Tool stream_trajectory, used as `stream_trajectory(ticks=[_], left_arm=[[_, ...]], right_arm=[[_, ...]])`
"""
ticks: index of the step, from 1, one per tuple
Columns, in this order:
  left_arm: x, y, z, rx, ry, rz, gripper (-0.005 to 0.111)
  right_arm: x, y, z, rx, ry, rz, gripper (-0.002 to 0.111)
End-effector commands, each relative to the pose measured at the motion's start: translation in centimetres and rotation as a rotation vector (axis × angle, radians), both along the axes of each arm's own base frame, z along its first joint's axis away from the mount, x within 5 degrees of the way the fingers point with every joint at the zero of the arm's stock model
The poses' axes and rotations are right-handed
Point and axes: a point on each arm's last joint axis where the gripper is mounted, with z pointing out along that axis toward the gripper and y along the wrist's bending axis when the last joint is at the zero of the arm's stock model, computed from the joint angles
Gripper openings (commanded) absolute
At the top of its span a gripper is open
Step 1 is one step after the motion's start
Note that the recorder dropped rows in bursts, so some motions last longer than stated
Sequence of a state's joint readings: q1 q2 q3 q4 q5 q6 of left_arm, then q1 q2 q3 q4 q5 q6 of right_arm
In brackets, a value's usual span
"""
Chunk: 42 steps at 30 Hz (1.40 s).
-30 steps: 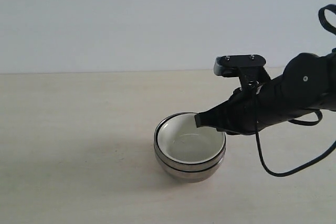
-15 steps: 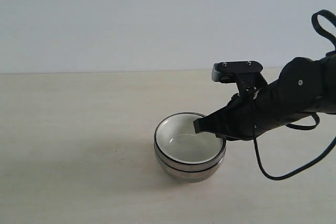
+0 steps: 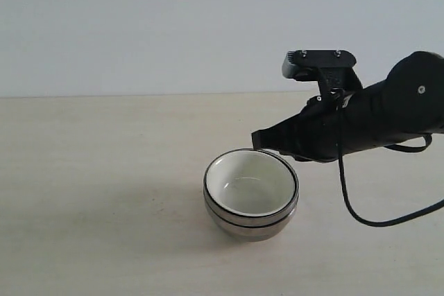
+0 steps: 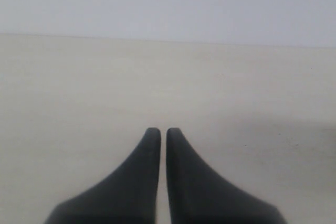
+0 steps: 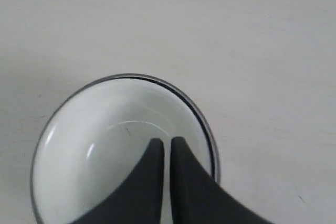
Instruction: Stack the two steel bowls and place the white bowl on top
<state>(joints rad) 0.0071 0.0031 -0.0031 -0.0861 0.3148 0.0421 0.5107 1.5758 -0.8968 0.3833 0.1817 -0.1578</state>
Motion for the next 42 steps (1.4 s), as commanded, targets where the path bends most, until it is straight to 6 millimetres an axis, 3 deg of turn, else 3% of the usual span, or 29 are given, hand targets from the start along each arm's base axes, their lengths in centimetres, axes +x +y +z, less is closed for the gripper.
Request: stream_trajectory(ticks=[1, 5, 9, 16, 24, 32, 42], left_arm=[[0.0, 0.0, 0.0, -0.005, -0.007, -0.003, 0.004], [0.0, 0.0, 0.0, -0.005, -0.007, -0.003, 0.004], [0.0, 0.0, 0.0, -0.005, -0.007, -0.003, 0.004], [0.0, 0.0, 0.0, -0.005, -0.007, -0.003, 0.004], [0.0, 0.0, 0.0, -0.005, -0.007, -0.003, 0.004], [0.0, 0.0, 0.0, -0.005, -0.007, -0.003, 0.004], [0.0, 0.0, 0.0, -0.005, -0.007, -0.003, 0.004]], right_arm=[[-1.0, 2.1, 1.1, 0.041, -0.077, 0.046, 0.0], [-1.6, 4.5, 0.9, 0.072, -0.159, 0.087, 0.0], [-1.2, 6.1, -0.9, 0.093, -0.189, 0.072, 0.0], [0.0, 7.0, -3.6, 0.068, -0.127, 0.053, 0.0], [0.8, 7.7, -3.2, 0.082, -0.134, 0.055, 0.0], [1.0, 8.0, -5.4, 0.057, -0.086, 0.045, 0.0], [0.9, 8.5, -5.1, 0.096, -0.116, 0.03, 0.0]])
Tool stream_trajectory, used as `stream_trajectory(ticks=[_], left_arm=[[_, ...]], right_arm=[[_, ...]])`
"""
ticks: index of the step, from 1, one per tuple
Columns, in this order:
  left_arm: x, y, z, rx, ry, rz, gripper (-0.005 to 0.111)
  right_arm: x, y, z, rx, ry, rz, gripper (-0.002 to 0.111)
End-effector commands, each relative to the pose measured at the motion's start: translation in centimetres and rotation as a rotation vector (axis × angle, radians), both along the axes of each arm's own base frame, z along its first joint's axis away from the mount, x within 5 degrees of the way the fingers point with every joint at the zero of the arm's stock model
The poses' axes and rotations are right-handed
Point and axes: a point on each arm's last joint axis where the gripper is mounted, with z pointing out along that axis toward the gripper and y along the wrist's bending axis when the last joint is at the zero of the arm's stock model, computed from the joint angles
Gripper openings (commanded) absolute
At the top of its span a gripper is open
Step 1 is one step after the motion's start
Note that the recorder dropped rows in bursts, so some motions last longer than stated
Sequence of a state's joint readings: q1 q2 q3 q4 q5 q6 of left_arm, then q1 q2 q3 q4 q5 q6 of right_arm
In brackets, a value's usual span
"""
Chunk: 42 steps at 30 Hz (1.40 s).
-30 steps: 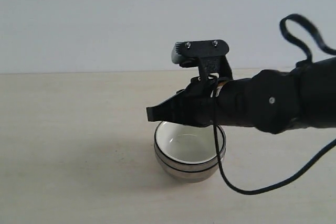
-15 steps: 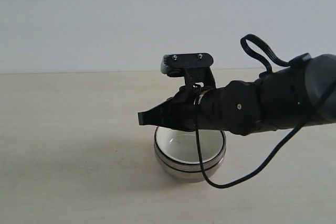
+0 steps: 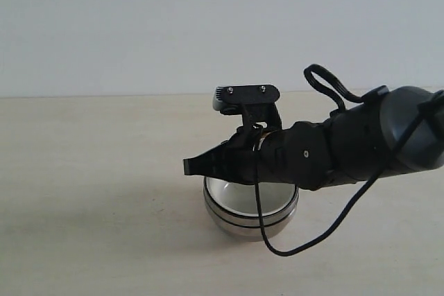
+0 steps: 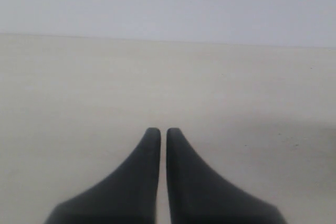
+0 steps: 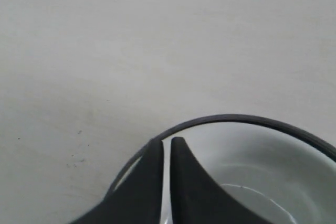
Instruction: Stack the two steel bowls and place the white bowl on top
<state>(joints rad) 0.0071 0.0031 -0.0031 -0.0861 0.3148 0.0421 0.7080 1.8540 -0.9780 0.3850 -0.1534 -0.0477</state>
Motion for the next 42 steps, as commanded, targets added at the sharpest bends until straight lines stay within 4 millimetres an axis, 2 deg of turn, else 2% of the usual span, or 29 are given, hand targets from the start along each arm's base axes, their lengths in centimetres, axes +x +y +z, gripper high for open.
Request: stream_trajectory(ticks=[1, 7, 14, 19, 23, 28, 30, 34, 39, 42], left_arm=[[0.0, 0.0, 0.0, -0.005, -0.007, -0.003, 0.004], [0.0, 0.0, 0.0, -0.005, -0.007, -0.003, 0.004], [0.0, 0.0, 0.0, -0.005, -0.007, -0.003, 0.004], [0.0, 0.0, 0.0, -0.005, -0.007, -0.003, 0.004], [0.0, 0.0, 0.0, -0.005, -0.007, -0.003, 0.004], [0.0, 0.0, 0.0, -0.005, -0.007, -0.003, 0.004], [0.0, 0.0, 0.0, -0.005, -0.007, -0.003, 0.004], [0.0, 0.0, 0.0, -0.005, -0.007, -0.003, 0.004], [0.0, 0.0, 0.0, -0.005, -0.007, -0.003, 0.004], [0.0, 0.0, 0.0, -0.005, -0.007, -0.003, 0.004]], right_arm=[[-0.3, 0.8, 0.4, 0.029, -0.032, 0.005, 0.0], [-0.4, 1.1, -0.9, 0.009, -0.01, 0.012, 0.0], [-0.1, 1.4, -0.1, 0.025, -0.017, 0.012, 0.0], [-0.3, 1.7, 1.4, 0.017, -0.002, 0.052, 0.0], [-1.5, 1.2, 3.6, -0.04, 0.004, 0.141, 0.0], [-2.3, -1.5, 6.7, -0.06, 0.098, 0.152, 0.0], [-2.8, -2.9, 7.1, -0.091, 0.187, 0.16, 0.0], [-3.2, -5.0, 6.4, -0.164, 0.331, 0.165, 0.0], [-3.6, -5.5, 4.6, -0.154, 0.303, 0.12, 0.0], [-3.5, -5.7, 4.2, -0.148, 0.28, 0.106, 0.0]])
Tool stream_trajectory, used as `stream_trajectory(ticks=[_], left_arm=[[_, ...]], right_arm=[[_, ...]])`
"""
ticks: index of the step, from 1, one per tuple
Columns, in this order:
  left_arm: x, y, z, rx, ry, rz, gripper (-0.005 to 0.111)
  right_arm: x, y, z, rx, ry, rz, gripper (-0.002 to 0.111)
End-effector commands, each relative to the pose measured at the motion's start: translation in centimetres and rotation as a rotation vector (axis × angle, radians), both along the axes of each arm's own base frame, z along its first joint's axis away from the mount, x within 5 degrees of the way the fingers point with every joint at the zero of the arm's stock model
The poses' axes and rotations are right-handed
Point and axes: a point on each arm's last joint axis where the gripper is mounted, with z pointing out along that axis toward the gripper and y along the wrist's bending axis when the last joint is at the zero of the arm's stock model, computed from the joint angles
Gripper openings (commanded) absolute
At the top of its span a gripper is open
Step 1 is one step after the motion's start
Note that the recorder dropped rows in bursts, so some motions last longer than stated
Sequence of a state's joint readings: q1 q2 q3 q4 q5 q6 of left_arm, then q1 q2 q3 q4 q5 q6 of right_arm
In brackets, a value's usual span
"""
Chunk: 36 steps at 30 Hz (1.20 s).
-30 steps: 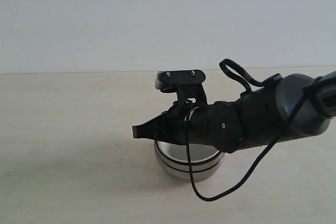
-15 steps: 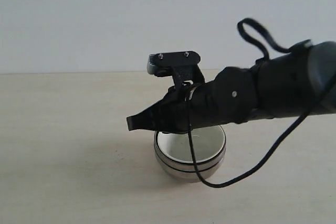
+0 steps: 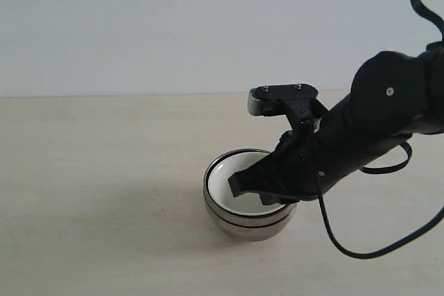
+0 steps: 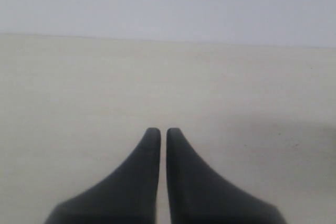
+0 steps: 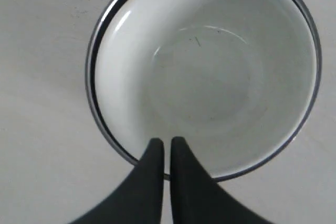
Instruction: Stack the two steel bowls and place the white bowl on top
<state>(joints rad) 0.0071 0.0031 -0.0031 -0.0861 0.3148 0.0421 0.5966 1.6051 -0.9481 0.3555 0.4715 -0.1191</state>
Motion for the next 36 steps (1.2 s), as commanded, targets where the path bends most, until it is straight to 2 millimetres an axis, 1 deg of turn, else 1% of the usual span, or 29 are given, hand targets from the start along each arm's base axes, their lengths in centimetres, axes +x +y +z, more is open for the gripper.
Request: stream_trajectory(ticks=[1, 3, 8, 10, 12, 17, 24, 27, 30, 36], left_arm=[[0.0, 0.0, 0.0, -0.005, -0.007, -0.003, 0.004], [0.0, 0.0, 0.0, -0.005, -0.007, -0.003, 0.004], [0.0, 0.0, 0.0, -0.005, -0.007, -0.003, 0.004], [0.0, 0.0, 0.0, -0.005, -0.007, -0.003, 0.004], [0.0, 0.0, 0.0, -0.005, -0.007, -0.003, 0.004], [0.0, 0.0, 0.0, -0.005, -0.007, -0.003, 0.004], [0.0, 0.0, 0.0, -0.005, -0.007, -0.003, 0.004], [0.0, 0.0, 0.0, -0.005, -0.007, -0.003, 0.004], [0.0, 0.0, 0.0, -0.005, -0.007, -0.003, 0.004], [0.0, 0.0, 0.0, -0.005, -0.007, -0.003, 0.004]], right_arm=[[0.2, -0.4, -0.3, 0.012, -0.047, -0.027, 0.0], [0.2, -0.4, -0.5, 0.007, -0.039, -0.026, 0.0], [0.6, -0.1, -2.4, -0.027, 0.01, -0.026, 0.0], [0.8, -0.1, -2.7, -0.027, 0.004, -0.03, 0.0], [0.9, 0.0, -2.7, -0.022, -0.01, -0.035, 0.0], [1.0, 0.0, -1.8, 0.005, -0.053, -0.047, 0.0], [0.7, -0.3, 0.2, 0.041, -0.11, -0.047, 0.0], [0.3, -0.5, 1.5, 0.057, -0.142, -0.035, 0.0], [-0.5, -0.9, 3.2, 0.078, -0.17, -0.023, 0.0], [-2.6, -2.2, 7.3, 0.128, -0.259, 0.013, 0.0]])
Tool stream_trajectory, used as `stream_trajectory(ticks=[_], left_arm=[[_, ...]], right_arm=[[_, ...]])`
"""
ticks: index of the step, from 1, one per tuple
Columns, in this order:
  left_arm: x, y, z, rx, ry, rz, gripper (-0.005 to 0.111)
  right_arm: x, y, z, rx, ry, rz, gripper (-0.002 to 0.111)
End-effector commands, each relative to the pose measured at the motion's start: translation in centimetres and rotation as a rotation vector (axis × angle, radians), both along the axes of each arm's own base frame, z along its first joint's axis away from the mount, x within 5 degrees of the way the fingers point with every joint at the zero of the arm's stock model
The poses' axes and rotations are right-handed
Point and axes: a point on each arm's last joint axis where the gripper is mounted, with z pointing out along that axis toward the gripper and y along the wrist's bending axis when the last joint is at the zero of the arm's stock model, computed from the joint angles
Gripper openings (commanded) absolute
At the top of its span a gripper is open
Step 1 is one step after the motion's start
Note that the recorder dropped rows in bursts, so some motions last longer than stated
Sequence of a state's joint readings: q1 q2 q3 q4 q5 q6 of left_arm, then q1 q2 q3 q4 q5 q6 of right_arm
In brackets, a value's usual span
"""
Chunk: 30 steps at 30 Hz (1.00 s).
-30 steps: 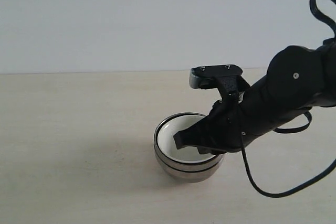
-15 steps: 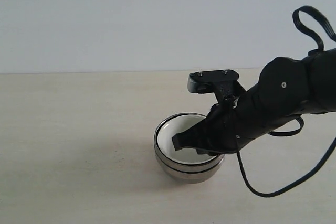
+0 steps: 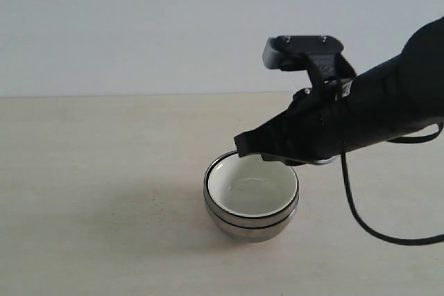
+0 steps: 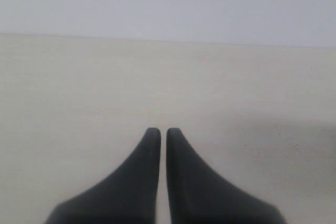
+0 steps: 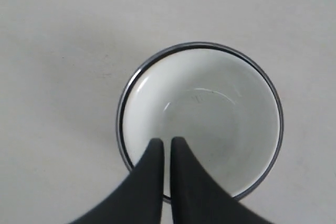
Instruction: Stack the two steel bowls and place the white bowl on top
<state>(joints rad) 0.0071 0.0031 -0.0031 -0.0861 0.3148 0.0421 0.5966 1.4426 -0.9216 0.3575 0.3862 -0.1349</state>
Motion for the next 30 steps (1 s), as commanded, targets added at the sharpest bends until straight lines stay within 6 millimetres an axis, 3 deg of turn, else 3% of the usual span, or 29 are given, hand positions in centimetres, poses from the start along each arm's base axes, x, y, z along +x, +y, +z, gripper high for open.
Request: stream_trajectory(ticks=[1, 12, 17, 24, 30], left_arm=[[0.0, 0.0, 0.0, -0.005, -0.007, -0.003, 0.004], [0.0, 0.0, 0.0, -0.005, -0.007, -0.003, 0.004], [0.0, 0.0, 0.0, -0.005, -0.007, -0.003, 0.004], [0.0, 0.0, 0.0, -0.005, -0.007, -0.003, 0.004], [0.0, 0.0, 0.0, -0.005, -0.007, -0.003, 0.004]], right_arm=[[-1.8, -1.3, 3.2, 0.029, -0.082, 0.031, 0.0], [-7.6, -5.1, 10.6, 0.133, -0.316, 0.07, 0.0], [-11.1, -7.4, 13.6, 0.208, -0.449, 0.071, 0.0], [-16.4, -11.0, 16.3, 0.293, -0.616, 0.073, 0.0], [-21.9, -14.5, 17.3, 0.374, -0.75, 0.083, 0.0]])
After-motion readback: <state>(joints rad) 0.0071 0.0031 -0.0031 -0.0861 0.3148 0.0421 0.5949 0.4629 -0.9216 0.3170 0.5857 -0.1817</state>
